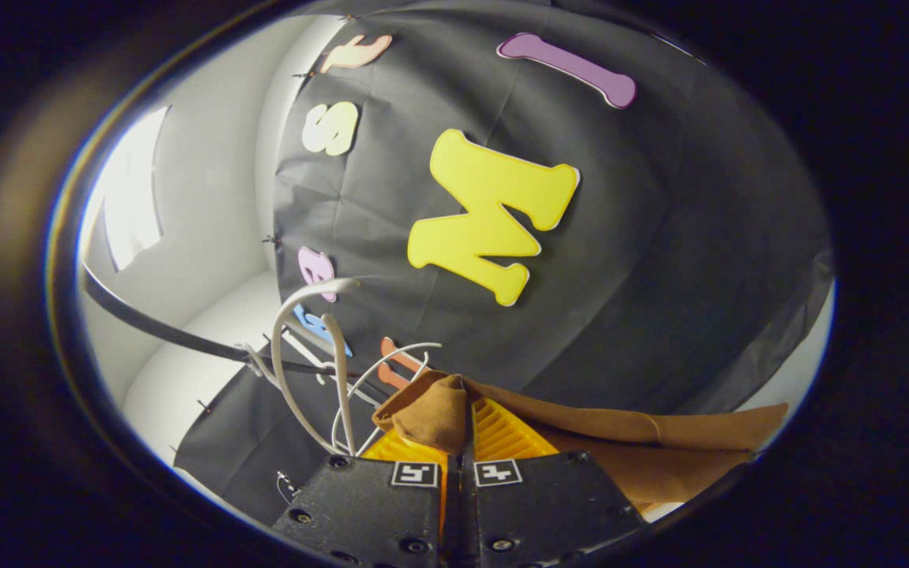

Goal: Grasp the clothes on the hanger with both hands and then place them into the laundry hamper below.

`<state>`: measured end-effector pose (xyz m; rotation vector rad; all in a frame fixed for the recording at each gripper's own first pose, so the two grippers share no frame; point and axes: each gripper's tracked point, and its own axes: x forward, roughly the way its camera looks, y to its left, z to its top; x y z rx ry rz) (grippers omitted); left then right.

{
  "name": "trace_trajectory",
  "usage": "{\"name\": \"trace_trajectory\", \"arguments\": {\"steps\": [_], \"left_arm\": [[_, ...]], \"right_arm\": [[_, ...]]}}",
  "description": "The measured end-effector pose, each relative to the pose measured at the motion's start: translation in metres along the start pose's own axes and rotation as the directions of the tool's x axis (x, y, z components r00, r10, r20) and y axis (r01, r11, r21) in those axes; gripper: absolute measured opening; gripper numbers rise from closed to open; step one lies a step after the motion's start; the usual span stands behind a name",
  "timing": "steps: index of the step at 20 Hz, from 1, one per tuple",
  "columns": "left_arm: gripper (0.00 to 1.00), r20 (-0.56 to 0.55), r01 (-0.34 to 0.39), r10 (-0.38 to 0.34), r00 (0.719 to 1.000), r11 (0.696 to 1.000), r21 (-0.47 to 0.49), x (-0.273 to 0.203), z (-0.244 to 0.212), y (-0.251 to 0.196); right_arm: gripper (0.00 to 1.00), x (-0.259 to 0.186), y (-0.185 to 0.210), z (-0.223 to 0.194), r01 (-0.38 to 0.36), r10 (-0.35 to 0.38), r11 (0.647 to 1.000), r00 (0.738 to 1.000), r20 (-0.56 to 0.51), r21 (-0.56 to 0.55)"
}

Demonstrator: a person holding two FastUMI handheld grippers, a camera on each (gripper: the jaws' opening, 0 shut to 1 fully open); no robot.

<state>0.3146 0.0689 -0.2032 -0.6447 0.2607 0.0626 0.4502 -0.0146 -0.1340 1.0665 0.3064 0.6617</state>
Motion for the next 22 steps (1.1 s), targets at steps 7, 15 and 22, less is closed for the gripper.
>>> {"name": "trace_trajectory", "arguments": {"steps": [7,15,22], "left_arm": [[0.0,-0.04,0.101,-0.098,0.994,0.993,0.065,-0.032,0.002,-0.05],[0.05,-0.144,0.24,-0.22,0.965,0.96,0.145,-0.075,-0.022,-0.115],[0.0,-0.236,0.264,-0.219,0.947,0.948,0.178,-0.098,-0.063,-0.116]], "right_arm": [[0.04,-0.016,0.059,-0.038,-0.063,0.061,0.997,0.997,-0.042,-0.041],[0.04,-0.03,0.143,-0.119,-0.161,0.145,0.982,0.978,-0.15,-0.102],[0.04,-0.05,0.133,-0.194,-0.137,0.105,0.985,0.96,-0.259,-0.106]]}}
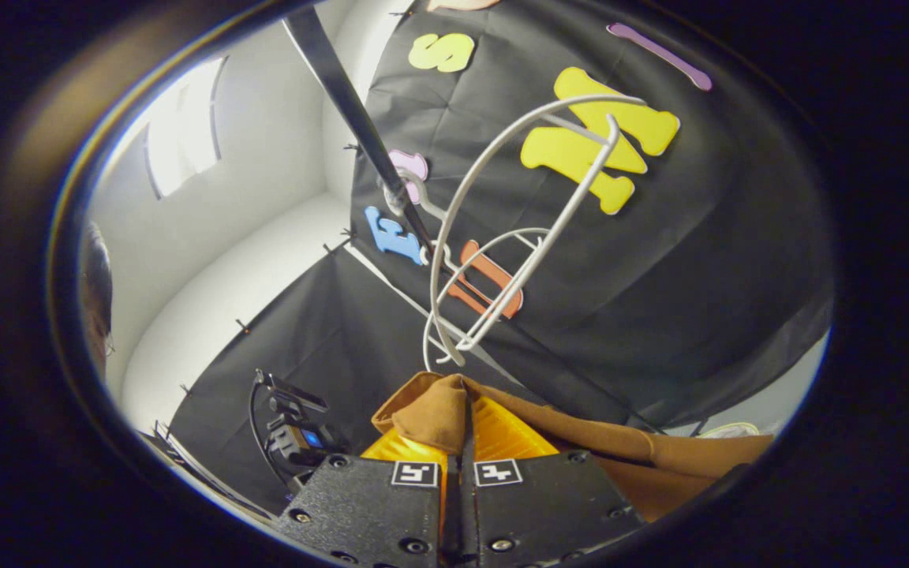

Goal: Grasp the clothes on the hanger with both hands and then place them into the laundry hamper below.

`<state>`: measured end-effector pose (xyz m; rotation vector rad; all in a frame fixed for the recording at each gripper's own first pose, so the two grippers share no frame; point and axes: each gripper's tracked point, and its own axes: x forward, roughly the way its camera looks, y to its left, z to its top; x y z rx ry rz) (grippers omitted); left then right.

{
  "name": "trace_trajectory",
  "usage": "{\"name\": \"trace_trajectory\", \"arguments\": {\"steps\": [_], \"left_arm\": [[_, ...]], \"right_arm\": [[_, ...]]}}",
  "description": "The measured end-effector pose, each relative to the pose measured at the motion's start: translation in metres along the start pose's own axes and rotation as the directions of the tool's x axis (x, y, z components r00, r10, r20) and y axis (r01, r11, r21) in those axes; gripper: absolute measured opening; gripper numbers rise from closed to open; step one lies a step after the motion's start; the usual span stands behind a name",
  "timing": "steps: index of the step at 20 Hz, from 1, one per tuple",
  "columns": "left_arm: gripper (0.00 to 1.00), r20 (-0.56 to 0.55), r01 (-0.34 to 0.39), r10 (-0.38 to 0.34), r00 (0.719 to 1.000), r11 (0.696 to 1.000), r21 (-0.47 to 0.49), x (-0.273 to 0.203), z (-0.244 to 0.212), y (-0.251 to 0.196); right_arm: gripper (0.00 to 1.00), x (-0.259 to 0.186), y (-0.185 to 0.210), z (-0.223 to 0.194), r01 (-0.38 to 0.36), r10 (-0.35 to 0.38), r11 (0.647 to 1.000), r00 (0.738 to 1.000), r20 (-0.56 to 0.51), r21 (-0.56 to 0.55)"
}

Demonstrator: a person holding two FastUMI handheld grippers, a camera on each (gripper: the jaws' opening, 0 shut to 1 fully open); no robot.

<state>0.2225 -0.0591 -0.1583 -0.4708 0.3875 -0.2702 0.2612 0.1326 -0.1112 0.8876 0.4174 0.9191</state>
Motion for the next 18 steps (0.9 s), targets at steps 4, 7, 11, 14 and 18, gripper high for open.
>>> {"name": "trace_trajectory", "arguments": {"steps": [4,7,11,14,18], "left_arm": [[0.0,-0.079,-0.028,0.026,0.997,0.999,-0.029,0.006,-0.064,0.019],[0.0,-0.149,-0.068,0.059,0.987,0.996,-0.061,0.016,-0.107,0.036],[0.0,-0.248,-0.121,0.096,0.964,0.989,-0.087,0.023,-0.162,0.055],[0.05,-0.33,-0.173,0.134,0.935,0.981,-0.089,0.022,-0.205,0.076],[0.0,-0.438,-0.212,0.149,0.887,0.972,-0.099,0.023,-0.263,0.085]], "right_arm": [[0.04,0.0,-0.047,-0.052,0.102,-0.1,0.995,0.991,-0.093,0.021],[0.04,-0.001,-0.089,-0.083,0.196,-0.193,0.981,0.965,-0.176,-0.004],[0.04,-0.005,-0.135,-0.126,0.31,-0.302,0.951,0.912,-0.278,-0.017],[0.04,-0.016,-0.178,-0.157,0.417,-0.395,0.909,0.844,-0.363,-0.022],[0.04,-0.034,-0.224,-0.187,0.546,-0.513,0.835,0.728,-0.455,-0.069]]}}
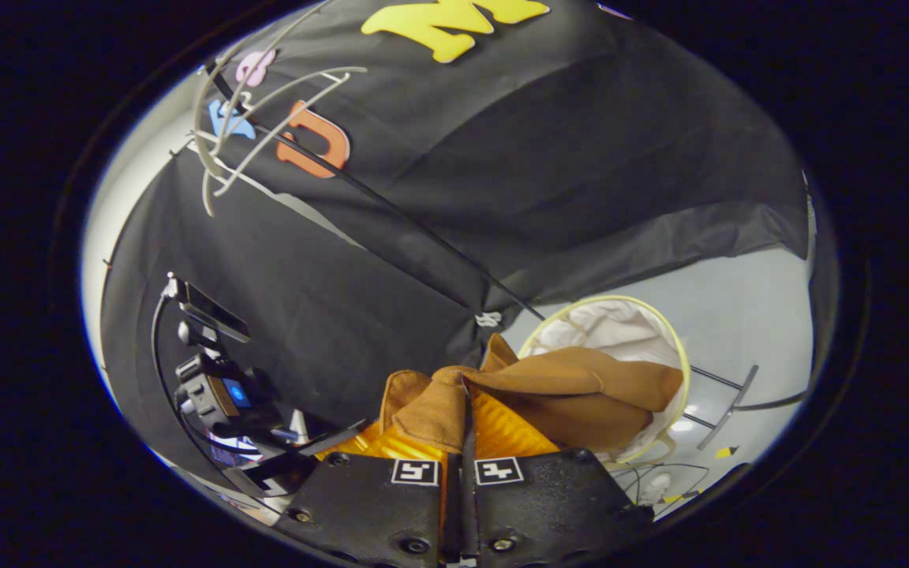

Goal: Grasp the clothes on the hanger with both hands and then place them into the laundry hamper below.

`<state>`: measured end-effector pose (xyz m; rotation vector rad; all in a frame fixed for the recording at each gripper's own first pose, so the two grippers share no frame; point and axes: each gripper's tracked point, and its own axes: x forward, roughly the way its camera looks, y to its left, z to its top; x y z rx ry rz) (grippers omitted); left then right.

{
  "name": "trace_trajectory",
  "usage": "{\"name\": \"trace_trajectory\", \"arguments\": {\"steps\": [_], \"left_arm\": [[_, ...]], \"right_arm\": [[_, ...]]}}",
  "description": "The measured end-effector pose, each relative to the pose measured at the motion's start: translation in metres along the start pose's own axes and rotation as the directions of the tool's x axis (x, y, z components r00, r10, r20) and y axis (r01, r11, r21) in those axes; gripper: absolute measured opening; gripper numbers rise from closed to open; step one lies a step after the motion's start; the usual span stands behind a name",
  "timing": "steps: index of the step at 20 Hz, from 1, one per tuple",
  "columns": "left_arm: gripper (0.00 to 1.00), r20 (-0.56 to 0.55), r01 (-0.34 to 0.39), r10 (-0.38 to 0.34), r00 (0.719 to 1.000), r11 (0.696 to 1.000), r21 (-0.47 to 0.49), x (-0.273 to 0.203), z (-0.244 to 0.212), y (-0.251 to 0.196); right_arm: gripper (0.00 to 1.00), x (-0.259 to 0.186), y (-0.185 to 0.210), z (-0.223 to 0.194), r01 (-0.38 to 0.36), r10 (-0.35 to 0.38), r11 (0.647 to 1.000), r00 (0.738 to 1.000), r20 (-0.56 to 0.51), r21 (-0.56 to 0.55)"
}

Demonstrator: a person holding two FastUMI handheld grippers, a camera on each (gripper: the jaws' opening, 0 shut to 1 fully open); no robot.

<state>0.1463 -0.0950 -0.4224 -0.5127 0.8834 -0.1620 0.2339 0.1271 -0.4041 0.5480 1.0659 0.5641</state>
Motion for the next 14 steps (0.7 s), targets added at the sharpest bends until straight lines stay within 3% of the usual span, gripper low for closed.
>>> {"name": "trace_trajectory", "arguments": {"steps": [2,4,7,8,10,12,14], "left_arm": [[0.0,-0.068,-0.031,0.03,0.997,0.999,-0.017,0.014,-0.023,0.01],[0.0,-0.099,-0.035,0.031,0.995,0.998,-0.047,0.025,-0.038,0.015],[0.0,-0.128,-0.049,0.045,0.991,0.998,-0.03,0.027,-0.043,0.014],[0.05,-0.136,-0.051,0.049,0.989,0.999,-0.016,0.026,-0.045,0.013],[0.0,-0.145,-0.058,0.056,0.988,0.998,-0.008,0.027,-0.046,0.014],[0.05,-0.163,-0.071,0.069,0.984,0.998,-0.003,0.026,-0.05,0.018],[0.0,-0.185,-0.103,0.105,0.977,0.994,0.02,0.019,-0.062,0.029]], "right_arm": [[0.04,0.002,-0.014,-0.008,0.102,-0.102,0.995,0.993,-0.064,-0.002],[0.04,0.006,-0.022,-0.016,0.157,-0.157,0.988,0.982,-0.105,-0.012],[0.04,0.013,-0.029,-0.037,0.203,-0.203,0.979,0.967,-0.153,-0.016],[0.04,0.016,-0.03,-0.043,0.214,-0.212,0.977,0.963,-0.168,-0.009],[0.04,0.012,-0.026,-0.045,0.221,-0.216,0.975,0.96,-0.176,0.007],[0.04,0.015,-0.03,-0.046,0.224,-0.222,0.974,0.959,-0.173,-0.008],[0.04,0.011,-0.035,-0.045,0.244,-0.244,0.969,0.954,-0.175,-0.022]]}}
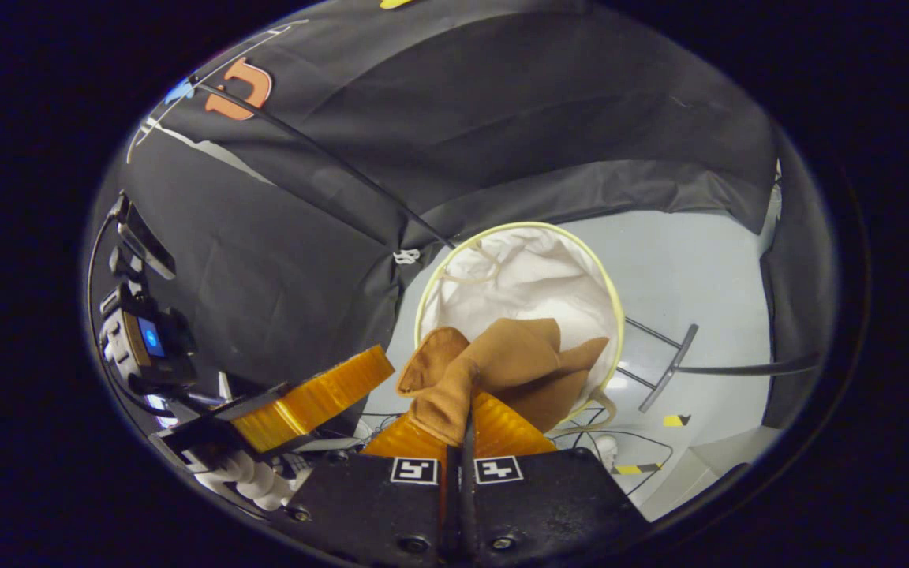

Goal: Grasp the clothes on the hanger with both hands and then place them into the laundry hamper below.

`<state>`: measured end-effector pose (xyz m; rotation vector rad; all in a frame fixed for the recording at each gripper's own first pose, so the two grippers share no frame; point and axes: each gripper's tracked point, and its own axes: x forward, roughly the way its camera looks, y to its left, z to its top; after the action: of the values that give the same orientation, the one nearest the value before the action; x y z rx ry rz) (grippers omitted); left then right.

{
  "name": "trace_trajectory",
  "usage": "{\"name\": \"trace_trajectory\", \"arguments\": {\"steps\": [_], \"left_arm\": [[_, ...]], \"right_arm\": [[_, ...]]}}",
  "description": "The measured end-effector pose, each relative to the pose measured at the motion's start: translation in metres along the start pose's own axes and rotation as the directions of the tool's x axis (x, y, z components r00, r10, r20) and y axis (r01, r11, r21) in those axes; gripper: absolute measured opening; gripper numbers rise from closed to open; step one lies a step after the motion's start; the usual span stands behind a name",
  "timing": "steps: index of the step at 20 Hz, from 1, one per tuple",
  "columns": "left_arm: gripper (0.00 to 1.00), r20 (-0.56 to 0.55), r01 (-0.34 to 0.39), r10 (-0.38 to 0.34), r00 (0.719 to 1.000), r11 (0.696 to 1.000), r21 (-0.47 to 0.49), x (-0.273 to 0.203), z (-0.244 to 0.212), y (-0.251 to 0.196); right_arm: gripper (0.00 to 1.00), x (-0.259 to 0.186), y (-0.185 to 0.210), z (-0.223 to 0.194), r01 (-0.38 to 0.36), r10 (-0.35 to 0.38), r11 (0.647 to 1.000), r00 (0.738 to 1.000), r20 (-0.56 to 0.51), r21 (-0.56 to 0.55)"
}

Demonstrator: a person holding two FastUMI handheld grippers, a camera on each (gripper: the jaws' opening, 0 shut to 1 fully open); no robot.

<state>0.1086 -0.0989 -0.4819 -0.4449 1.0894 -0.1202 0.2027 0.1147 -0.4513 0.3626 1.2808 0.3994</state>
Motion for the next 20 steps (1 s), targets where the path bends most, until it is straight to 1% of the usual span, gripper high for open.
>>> {"name": "trace_trajectory", "arguments": {"steps": [4,5,6,7,8,9,10,11,12,15,16,17,18,20], "left_arm": [[0.0,-0.026,-0.041,0.041,0.999,0.999,0.005,-0.008,-0.01,0.009],[0.05,-0.031,-0.057,0.058,0.998,0.998,0.017,-0.009,-0.01,0.011],[0.0,-0.04,-0.08,0.082,0.996,0.996,0.031,-0.011,-0.013,0.017],[0.0,-0.036,-0.113,0.115,0.993,0.992,0.048,-0.013,-0.013,0.025],[0.0,-0.033,-0.143,0.145,0.989,0.988,0.059,-0.016,-0.013,0.032],[0.0,-0.037,-0.163,0.165,0.986,0.985,0.063,-0.018,-0.016,0.039],[0.0,-0.036,-0.168,0.171,0.985,0.984,0.065,-0.025,-0.015,0.041],[0.02,-0.047,-0.149,0.152,0.987,0.987,0.056,-0.021,-0.021,0.039],[0.26,-0.055,-0.138,0.141,0.989,0.989,0.047,-0.026,-0.026,0.038],[0.97,-0.059,-0.165,0.167,0.984,0.986,0.035,-0.033,-0.033,0.051],[1.0,-0.058,-0.167,0.168,0.984,0.986,0.031,-0.036,-0.036,0.053],[1.0,-0.056,-0.168,0.169,0.984,0.985,0.032,-0.035,-0.036,0.054],[0.97,-0.052,-0.171,0.173,0.984,0.985,0.035,-0.037,-0.036,0.055],[0.97,-0.036,-0.176,0.178,0.983,0.983,0.05,-0.052,-0.034,0.056]], "right_arm": [[0.04,-0.004,-0.014,0.003,0.056,-0.056,0.997,0.998,0.007,-0.058],[0.04,-0.003,-0.019,0.004,0.076,-0.075,0.994,0.997,0.014,-0.078],[0.04,-0.005,-0.017,0.007,0.075,-0.073,0.993,0.997,0.028,-0.09],[0.04,-0.008,-0.013,0.013,0.067,-0.062,0.994,0.996,0.06,-0.089],[0.23,-0.008,-0.006,0.017,0.072,-0.064,0.994,0.994,0.09,-0.087],[0.43,-0.01,-0.007,0.021,0.093,-0.082,0.991,0.991,0.107,-0.101],[0.62,-0.014,-0.012,0.021,0.119,-0.105,0.986,0.987,0.121,-0.118],[0.81,-0.018,-0.013,0.023,0.141,-0.123,0.982,0.982,0.141,-0.129],[0.87,-0.022,-0.014,0.024,0.169,-0.146,0.975,0.977,0.154,-0.144],[0.88,-0.026,-0.014,0.02,0.188,-0.162,0.97,0.972,0.168,-0.154],[0.88,-0.025,-0.016,0.017,0.193,-0.167,0.97,0.971,0.168,-0.15],[0.88,-0.025,-0.017,0.011,0.195,-0.171,0.969,0.973,0.156,-0.152],[0.88,-0.029,-0.017,0.003,0.186,-0.163,0.97,0.975,0.153,-0.155],[0.88,-0.034,-0.017,-0.004,0.2,-0.172,0.963,0.972,0.162,-0.18]]}}
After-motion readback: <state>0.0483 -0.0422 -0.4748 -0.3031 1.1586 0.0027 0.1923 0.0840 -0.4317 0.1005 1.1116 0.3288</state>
